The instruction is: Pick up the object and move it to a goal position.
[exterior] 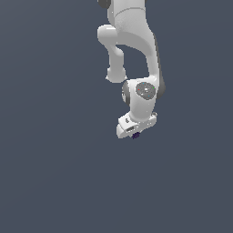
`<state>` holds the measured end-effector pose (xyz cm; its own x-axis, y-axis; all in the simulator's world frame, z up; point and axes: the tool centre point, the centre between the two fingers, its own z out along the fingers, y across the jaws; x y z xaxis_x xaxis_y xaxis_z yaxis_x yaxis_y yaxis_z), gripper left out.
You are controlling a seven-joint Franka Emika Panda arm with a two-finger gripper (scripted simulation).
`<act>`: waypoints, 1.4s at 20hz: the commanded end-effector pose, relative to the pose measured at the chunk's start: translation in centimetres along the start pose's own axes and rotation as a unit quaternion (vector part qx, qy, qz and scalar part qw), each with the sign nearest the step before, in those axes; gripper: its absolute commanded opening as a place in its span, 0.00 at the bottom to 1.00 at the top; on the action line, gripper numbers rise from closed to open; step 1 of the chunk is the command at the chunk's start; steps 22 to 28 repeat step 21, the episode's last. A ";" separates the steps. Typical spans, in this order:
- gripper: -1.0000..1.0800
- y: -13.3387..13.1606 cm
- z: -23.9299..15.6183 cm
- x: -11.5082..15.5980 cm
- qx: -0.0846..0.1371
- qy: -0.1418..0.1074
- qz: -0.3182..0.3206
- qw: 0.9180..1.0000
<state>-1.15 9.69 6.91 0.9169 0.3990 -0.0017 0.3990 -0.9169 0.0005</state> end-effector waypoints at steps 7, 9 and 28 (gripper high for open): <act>0.00 -6.2 -6.0 -1.4 -0.001 0.001 -0.001 1.000; 0.00 -7.5 -7.2 -1.7 -0.001 0.001 -0.001 1.000; 0.00 -11.2 -10.9 -2.2 0.000 0.001 -0.001 1.000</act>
